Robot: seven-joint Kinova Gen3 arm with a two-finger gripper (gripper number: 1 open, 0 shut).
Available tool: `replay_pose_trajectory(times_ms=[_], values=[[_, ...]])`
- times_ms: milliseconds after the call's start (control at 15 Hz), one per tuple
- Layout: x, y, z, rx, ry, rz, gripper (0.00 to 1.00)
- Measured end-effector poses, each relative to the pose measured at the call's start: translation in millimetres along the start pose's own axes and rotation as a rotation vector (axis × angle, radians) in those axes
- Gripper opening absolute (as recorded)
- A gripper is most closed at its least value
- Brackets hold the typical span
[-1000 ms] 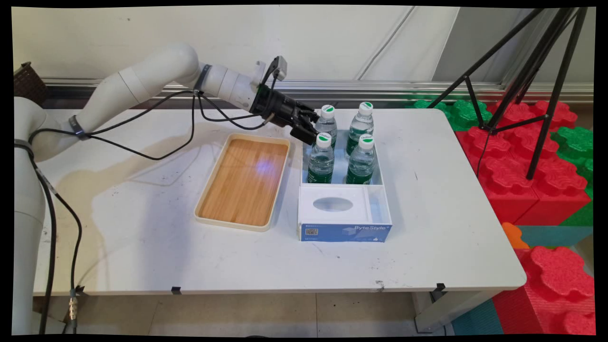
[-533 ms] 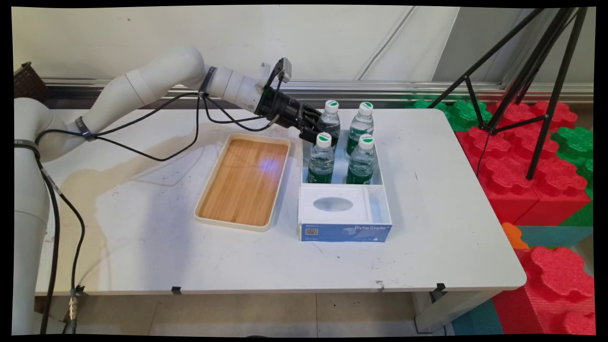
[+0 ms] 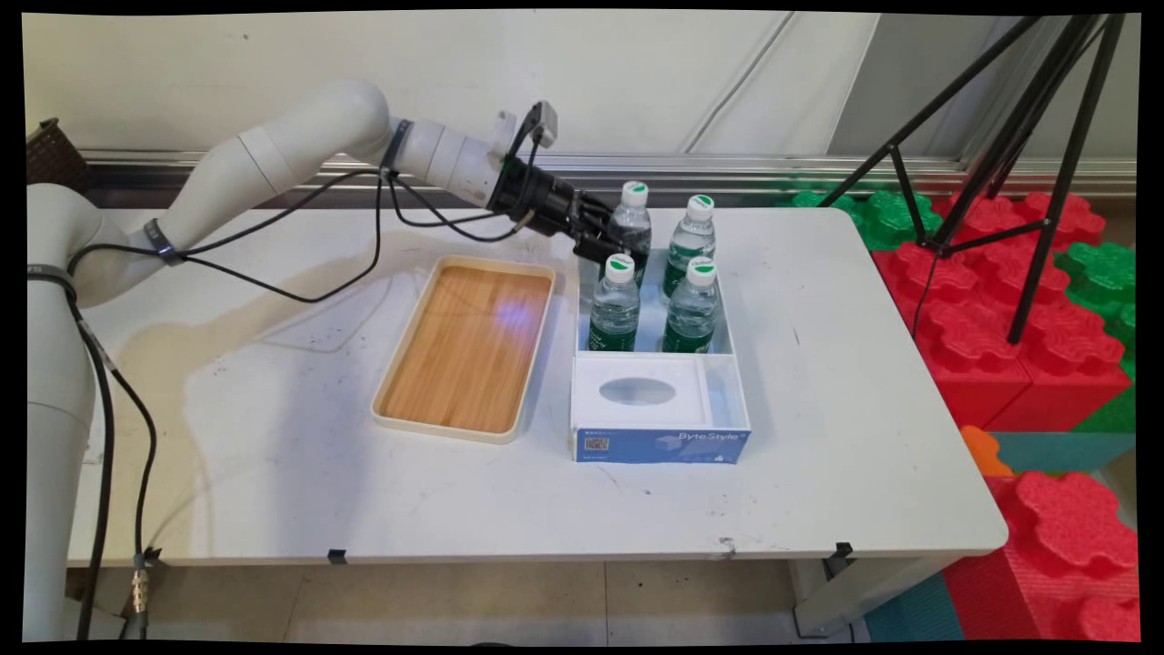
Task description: Place the picked object on the tray
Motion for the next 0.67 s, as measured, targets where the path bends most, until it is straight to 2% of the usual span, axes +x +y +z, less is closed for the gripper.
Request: replay_pose_trajectory(times_ms=[400,667], values=[[33,8,-22,-0.027,0.051,-0.003,0.0],[56,15,-53,-0.038,0.078,-0.009,0.0]])
